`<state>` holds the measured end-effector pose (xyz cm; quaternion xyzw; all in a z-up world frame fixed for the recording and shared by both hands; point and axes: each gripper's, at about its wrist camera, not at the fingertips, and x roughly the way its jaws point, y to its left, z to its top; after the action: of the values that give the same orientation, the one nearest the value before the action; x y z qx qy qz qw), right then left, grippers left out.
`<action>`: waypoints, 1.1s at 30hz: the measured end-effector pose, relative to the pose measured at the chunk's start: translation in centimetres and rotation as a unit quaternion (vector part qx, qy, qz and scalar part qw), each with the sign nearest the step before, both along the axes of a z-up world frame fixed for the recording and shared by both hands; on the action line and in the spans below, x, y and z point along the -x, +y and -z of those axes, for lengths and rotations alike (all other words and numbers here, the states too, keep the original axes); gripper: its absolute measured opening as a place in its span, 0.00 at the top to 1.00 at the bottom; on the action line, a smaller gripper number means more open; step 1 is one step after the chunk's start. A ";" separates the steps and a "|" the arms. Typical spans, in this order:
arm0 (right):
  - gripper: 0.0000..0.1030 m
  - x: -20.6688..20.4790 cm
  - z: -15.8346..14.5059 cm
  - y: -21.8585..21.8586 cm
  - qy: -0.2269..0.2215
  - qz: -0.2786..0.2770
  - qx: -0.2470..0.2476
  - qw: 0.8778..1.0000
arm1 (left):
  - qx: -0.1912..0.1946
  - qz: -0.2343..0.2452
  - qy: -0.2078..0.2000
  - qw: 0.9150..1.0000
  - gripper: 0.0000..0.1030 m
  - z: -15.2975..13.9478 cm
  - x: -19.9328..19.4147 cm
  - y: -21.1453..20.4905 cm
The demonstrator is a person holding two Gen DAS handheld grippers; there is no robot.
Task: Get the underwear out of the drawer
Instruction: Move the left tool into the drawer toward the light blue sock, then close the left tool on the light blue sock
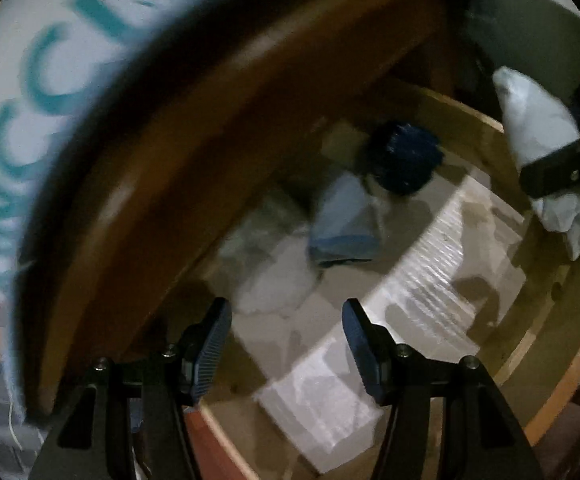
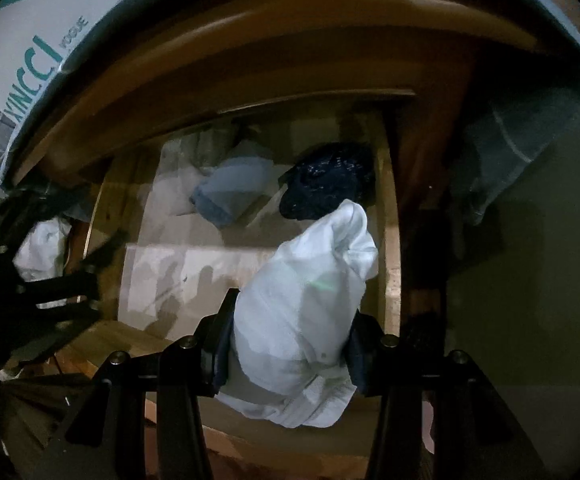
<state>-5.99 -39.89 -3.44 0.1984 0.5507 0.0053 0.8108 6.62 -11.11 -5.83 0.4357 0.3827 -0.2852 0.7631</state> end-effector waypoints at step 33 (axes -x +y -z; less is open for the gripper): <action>0.57 -0.2 1.9 -0.5 0.038 0.020 -0.032 0.999 | -0.066 0.168 -0.077 0.981 0.57 4.7 0.4 -4.1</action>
<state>-5.77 -40.37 -5.31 0.2350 0.5769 -0.0008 0.7823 6.19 -15.23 -10.56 0.5641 0.2624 -0.3486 0.7010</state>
